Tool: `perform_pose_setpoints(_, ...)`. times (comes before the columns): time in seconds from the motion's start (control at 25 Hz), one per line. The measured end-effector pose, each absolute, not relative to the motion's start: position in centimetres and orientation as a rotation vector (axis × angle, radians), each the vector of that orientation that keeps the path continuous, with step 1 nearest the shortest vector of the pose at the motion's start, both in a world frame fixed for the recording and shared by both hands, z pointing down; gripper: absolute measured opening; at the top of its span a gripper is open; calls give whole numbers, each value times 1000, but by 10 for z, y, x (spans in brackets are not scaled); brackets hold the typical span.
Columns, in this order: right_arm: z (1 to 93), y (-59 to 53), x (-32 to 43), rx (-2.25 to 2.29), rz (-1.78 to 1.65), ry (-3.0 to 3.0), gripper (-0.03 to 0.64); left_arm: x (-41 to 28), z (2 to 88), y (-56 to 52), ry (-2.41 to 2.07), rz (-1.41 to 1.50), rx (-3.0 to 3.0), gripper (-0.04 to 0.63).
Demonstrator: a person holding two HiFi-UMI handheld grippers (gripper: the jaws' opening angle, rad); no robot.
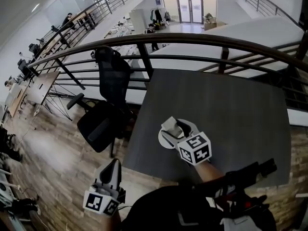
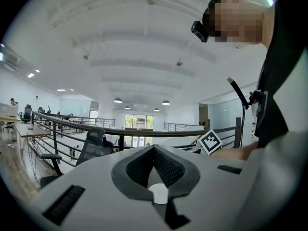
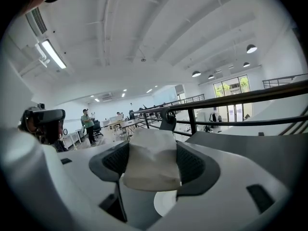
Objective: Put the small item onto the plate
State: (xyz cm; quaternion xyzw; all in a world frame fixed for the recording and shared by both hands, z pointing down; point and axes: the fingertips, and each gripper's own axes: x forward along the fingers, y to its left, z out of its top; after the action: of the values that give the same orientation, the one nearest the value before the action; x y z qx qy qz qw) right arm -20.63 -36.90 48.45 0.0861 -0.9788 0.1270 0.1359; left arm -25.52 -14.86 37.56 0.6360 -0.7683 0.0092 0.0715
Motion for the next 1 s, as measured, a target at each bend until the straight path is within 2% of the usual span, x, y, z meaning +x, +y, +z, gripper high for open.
perform_pose_setpoints(0.56,570,-383,-232,174,222,-2689,311,-259,376,-132,-2432,46,1704,5)
perform_pose_setpoints(1.0,643,-394,-233,190,308,-2543,311,-258,373,-128,-2450,74,1597,5)
